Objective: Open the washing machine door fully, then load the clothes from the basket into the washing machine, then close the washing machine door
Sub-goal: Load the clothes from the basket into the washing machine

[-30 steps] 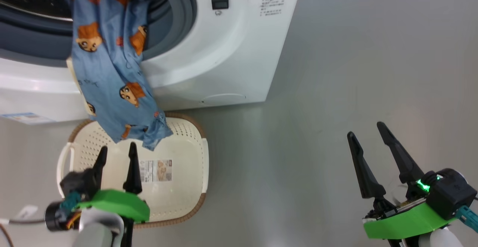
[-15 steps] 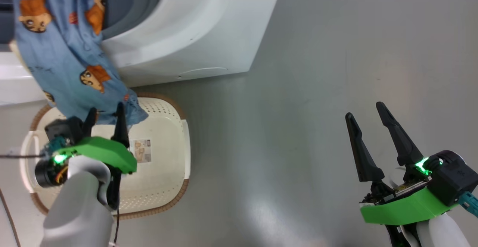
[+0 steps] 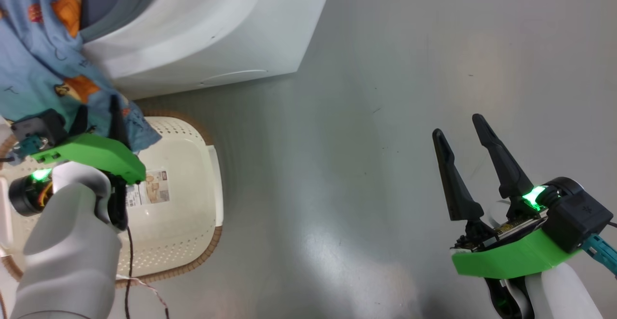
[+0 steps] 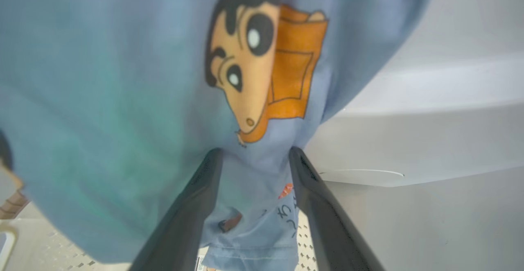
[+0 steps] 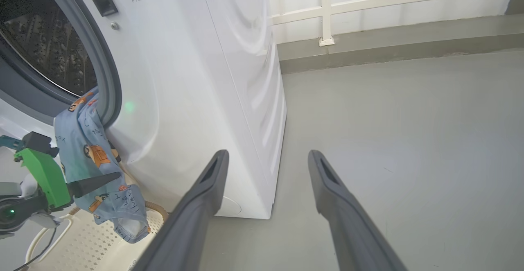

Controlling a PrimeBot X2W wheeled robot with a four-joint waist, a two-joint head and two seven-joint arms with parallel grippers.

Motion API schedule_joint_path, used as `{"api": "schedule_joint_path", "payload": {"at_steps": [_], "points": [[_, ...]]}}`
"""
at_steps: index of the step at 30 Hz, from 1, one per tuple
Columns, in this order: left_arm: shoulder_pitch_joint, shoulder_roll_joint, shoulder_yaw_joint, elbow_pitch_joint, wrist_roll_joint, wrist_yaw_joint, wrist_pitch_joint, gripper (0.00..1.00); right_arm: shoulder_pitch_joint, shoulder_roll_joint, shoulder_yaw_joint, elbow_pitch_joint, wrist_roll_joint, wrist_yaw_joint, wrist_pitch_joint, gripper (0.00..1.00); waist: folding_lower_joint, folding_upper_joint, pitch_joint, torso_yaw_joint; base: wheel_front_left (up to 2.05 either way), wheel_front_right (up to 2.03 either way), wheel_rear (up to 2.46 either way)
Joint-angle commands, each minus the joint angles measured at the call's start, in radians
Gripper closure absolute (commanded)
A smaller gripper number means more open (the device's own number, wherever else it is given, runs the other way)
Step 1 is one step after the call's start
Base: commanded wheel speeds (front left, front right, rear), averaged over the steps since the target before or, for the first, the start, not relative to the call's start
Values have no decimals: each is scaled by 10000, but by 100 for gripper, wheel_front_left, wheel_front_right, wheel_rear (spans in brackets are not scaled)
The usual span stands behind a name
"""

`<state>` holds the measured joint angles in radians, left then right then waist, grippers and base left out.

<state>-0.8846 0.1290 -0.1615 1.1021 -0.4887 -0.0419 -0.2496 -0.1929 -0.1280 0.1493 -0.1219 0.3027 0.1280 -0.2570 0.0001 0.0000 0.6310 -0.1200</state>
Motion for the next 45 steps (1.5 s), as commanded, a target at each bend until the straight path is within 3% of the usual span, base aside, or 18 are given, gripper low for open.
{"api": "schedule_joint_path", "payload": {"at_steps": [1,7,16,25,30,36,45], "points": [[-72,502,223,110,-13,118,-97,100,-44,47,268,-191,73,27,-48,0,-1,0,63,-73,0,0,0],[-272,608,144,459,42,67,-109,100,-148,115,241,-141,115,27,-48,0,-1,0,100,-67,0,0,0],[-80,414,-165,520,45,-445,5,100,5,55,45,-169,44,27,-48,0,-1,0,-120,396,0,0,0],[219,820,-753,-501,73,-819,737,100,279,-115,-47,-217,-69,27,-48,0,-1,0,-510,1086,0,0,0],[507,1351,-997,-1965,-1,-858,1648,100,386,-105,-48,-194,-94,27,-48,0,-1,0,-716,1236,0,0,0],[970,2152,-985,-4768,-221,-733,3326,100,406,-46,21,-164,-64,27,-48,0,-1,0,-863,1197,0,0,0],[1239,3425,-532,-9160,-517,165,6097,100,174,137,210,-141,66,27,-48,0,-1,0,-687,729,0,0,0]]}}
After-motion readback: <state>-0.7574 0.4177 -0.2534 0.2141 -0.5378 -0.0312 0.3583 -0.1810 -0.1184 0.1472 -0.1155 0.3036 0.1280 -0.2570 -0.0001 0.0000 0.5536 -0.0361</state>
